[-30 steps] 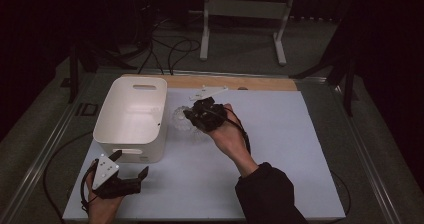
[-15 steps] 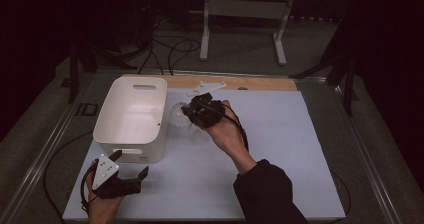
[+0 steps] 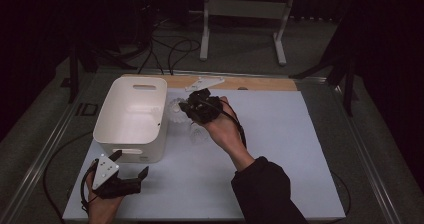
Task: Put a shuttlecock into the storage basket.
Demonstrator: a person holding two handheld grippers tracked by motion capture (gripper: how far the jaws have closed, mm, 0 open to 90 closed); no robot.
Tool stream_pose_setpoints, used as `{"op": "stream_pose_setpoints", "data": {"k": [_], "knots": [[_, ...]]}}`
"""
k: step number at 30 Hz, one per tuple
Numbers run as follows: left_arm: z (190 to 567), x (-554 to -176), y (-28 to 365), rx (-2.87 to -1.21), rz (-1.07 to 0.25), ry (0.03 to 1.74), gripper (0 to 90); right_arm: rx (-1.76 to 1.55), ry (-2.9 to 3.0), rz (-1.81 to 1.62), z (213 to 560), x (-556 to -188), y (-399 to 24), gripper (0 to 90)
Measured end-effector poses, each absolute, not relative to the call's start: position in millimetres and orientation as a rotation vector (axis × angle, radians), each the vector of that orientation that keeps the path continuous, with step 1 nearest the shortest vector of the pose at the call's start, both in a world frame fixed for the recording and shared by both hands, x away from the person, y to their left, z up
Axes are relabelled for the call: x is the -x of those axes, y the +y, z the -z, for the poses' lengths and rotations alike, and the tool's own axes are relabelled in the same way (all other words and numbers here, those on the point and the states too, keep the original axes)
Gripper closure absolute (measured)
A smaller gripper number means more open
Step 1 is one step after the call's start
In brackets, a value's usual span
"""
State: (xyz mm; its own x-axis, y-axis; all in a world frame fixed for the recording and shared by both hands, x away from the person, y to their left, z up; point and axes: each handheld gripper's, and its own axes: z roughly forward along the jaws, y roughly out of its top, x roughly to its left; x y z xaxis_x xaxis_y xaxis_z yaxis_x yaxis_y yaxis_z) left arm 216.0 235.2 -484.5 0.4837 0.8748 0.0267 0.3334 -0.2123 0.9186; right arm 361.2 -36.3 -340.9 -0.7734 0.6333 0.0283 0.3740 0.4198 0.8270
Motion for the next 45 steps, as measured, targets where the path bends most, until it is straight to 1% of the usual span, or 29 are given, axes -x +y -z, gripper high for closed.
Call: {"op": "stream_pose_setpoints", "data": {"k": [45], "knots": [[484.4, -215.9, 235.5, -1.770, -0.711, 1.025, 0.0, -0.880, 2.390, -1.332, 339.1, -376.3, -3.4, 87.0]]}}
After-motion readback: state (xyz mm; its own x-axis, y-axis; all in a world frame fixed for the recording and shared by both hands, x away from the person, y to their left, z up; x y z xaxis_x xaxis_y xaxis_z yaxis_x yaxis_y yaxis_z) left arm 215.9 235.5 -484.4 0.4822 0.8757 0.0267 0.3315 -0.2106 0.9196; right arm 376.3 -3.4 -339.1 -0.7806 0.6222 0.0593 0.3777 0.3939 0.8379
